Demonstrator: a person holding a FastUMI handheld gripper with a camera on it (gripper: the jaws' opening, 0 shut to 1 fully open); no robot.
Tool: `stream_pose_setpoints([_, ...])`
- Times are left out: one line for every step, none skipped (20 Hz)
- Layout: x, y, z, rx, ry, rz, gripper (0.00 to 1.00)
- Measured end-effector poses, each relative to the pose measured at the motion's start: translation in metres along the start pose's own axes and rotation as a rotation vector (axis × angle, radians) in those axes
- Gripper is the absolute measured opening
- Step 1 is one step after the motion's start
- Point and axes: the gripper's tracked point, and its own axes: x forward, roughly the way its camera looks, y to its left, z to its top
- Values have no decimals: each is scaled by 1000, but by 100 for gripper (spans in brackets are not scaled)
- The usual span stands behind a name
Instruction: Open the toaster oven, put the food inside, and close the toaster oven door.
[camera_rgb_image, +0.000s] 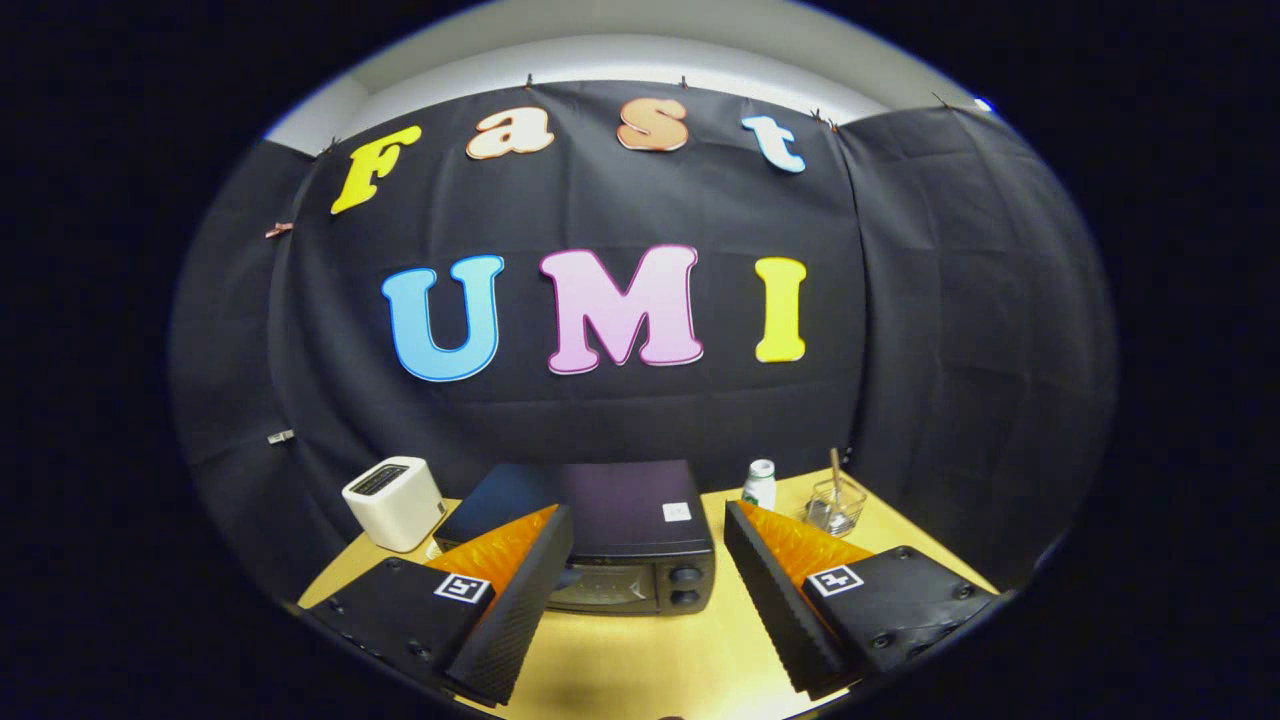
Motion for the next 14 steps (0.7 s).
stream_pose_setpoints([-10,-6,4,-18,-17,-6,99])
stream_pose_setpoints([-21,-10,7,-34,-33,-7,99])
stream_pose_setpoints([-30,-14,7,-45,-41,-11,99])
stream_pose_setpoints([-39,-17,6,-48,-45,-13,99])
stream_pose_setpoints([-48,-20,5,-52,-52,-10,99])
stream_pose_setpoints([-55,-22,5,-59,-59,-10,99])
stream_pose_setpoints([-62,-23,3,-69,-64,-9,99])
stream_pose_setpoints([-67,-22,2,-77,-68,-5,99])
stream_pose_setpoints([-70,-24,1,-85,-72,-6,99])
stream_pose_setpoints([-73,-26,0,-94,-74,-9,99])
stream_pose_setpoints([-77,-28,2,-98,-79,-11,99])
stream_pose_setpoints([-80,-29,3,-97,-84,-11,99])
stream_pose_setpoints([-82,-30,4,-93,-87,-12,99])
stream_pose_setpoints([-84,-32,6,-91,-91,-15,99])
